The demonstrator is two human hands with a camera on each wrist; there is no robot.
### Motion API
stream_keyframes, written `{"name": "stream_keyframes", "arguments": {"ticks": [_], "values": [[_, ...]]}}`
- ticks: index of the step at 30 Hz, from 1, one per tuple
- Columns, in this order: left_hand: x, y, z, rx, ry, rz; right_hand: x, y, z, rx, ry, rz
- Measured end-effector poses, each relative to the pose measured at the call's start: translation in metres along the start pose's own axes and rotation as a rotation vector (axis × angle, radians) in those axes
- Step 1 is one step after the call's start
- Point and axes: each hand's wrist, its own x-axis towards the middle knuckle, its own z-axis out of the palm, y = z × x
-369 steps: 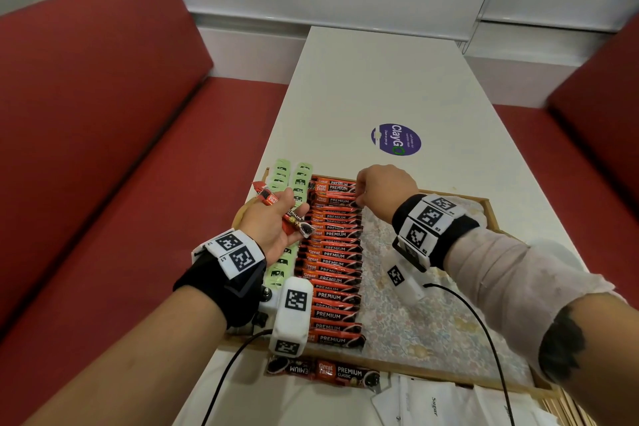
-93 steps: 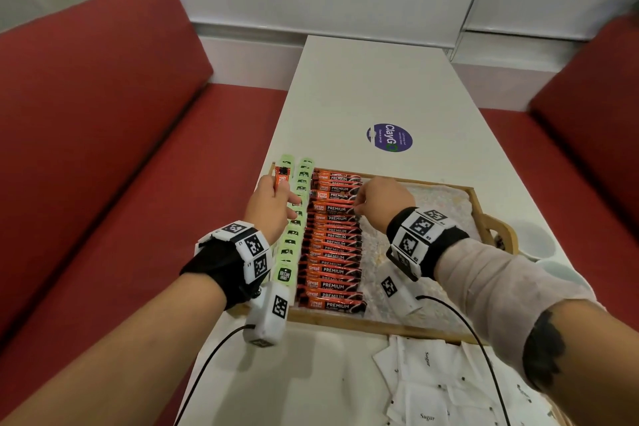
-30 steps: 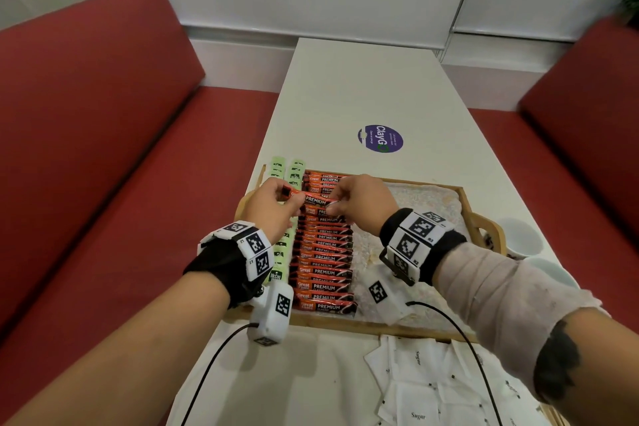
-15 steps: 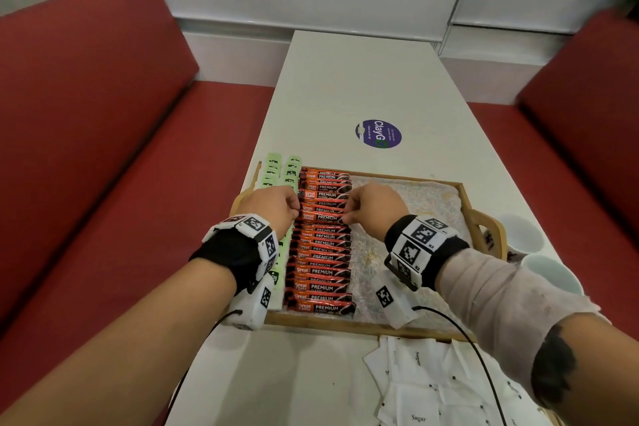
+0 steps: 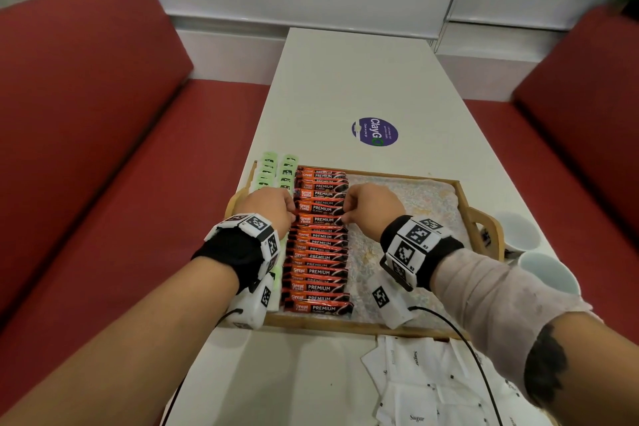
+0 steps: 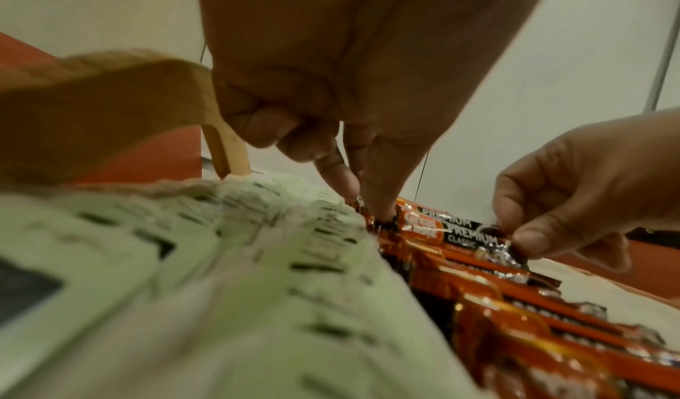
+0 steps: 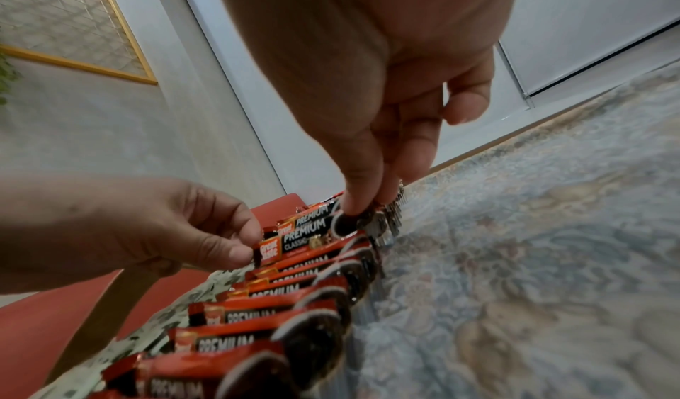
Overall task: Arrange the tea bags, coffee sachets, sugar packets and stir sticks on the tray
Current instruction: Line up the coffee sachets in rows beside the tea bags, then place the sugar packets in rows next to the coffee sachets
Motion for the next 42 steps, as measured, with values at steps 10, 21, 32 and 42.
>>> {"name": "stream_keyframes", "arguments": {"ticks": [10, 21, 32, 42], "values": [[-0.021, 0.005, -0.005, -0.035, 0.083, -0.001, -0.024, 0.000, -0.014, 0.026, 0.060, -0.011], [-0.097, 0.036, 0.015, -0.299, 0.087, 0.052, -0.104, 0.013, -0.030, 0.060, 0.073, -0.070], [-0.150, 0.076, 0.055, -0.306, -0.047, 0.123, -0.185, 0.062, -0.031, -0.010, -0.023, 0.023], [-0.176, 0.110, 0.090, -0.335, -0.126, 0.187, -0.225, 0.093, -0.012, -0.111, -0.069, 0.140]]}}
